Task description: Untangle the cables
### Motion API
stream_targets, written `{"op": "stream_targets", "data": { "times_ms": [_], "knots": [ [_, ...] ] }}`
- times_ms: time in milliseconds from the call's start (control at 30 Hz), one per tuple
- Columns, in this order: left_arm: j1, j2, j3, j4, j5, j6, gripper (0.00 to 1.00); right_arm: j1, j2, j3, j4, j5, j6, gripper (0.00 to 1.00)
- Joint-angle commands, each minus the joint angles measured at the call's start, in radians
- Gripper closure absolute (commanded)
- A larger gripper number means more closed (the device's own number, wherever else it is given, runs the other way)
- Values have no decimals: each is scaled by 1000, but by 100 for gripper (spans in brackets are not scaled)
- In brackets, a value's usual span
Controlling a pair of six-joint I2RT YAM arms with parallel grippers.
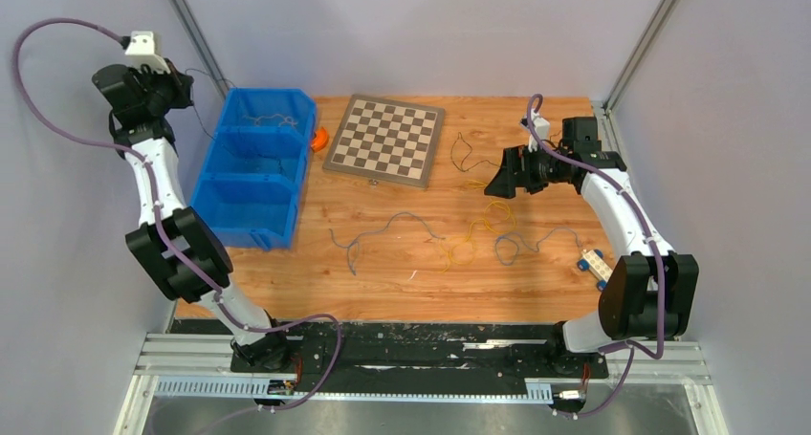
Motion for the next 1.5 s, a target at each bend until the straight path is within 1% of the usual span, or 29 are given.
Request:
{"op": "stream_targets", "data": {
  "times_ms": [0,33,67,133,233,300,400,500,600,667,800,833,933,1067,1133,1233,1333,1433,1467],
  "knots": [
    [-42,40,-21,-27,100,193,100,-5,-5,-8,10,0,4,0],
    [-45,40,-51,-66,119,225,100,-6,-9,-9,11,5,4,0],
    [-46,33,-71,-83,152,291,100,-7,-16,-14,10,9,2,0],
    [-46,16,-143,-132,174,382,100,-11,-25,-26,9,11,-2,0],
    [-46,7,-231,-236,168,487,100,-12,-31,-37,11,9,-3,0],
    [-47,18,-253,-307,158,548,100,-12,-27,-34,11,4,-1,0],
    [-48,56,-254,-388,135,616,100,-12,-21,-26,9,2,1,0],
    [-50,90,-220,-474,88,663,100,-12,-21,-25,7,4,-1,0],
    [-49,110,-201,-514,49,720,100,-12,-19,-28,8,4,-2,0],
    [-49,110,-203,-491,2,721,100,-12,-14,-28,9,0,-1,0],
    [-54,124,-190,-392,-80,654,100,-12,-7,-22,9,-7,4,0],
    [-64,137,-181,-386,-109,624,100,-12,-6,-22,9,-7,5,0],
    [-92,164,-142,-388,-153,610,100,-12,-6,-21,9,-5,6,0],
    [-141,168,-184,-259,-341,611,100,-12,-7,-23,9,1,4,0],
    [-152,184,-169,-227,-407,600,100,-12,-9,-27,8,3,3,0],
    [-155,208,-143,-212,-458,587,100,-12,-8,-28,8,4,1,0],
    [-156,212,-151,-160,-520,605,100,-13,-3,-25,8,1,3,0],
    [-157,202,-178,-135,-509,629,100,-13,3,-19,9,-2,3,0],
    [-157,183,-191,-124,-486,643,100,-12,2,-19,8,-2,4,0]
  ]
}}
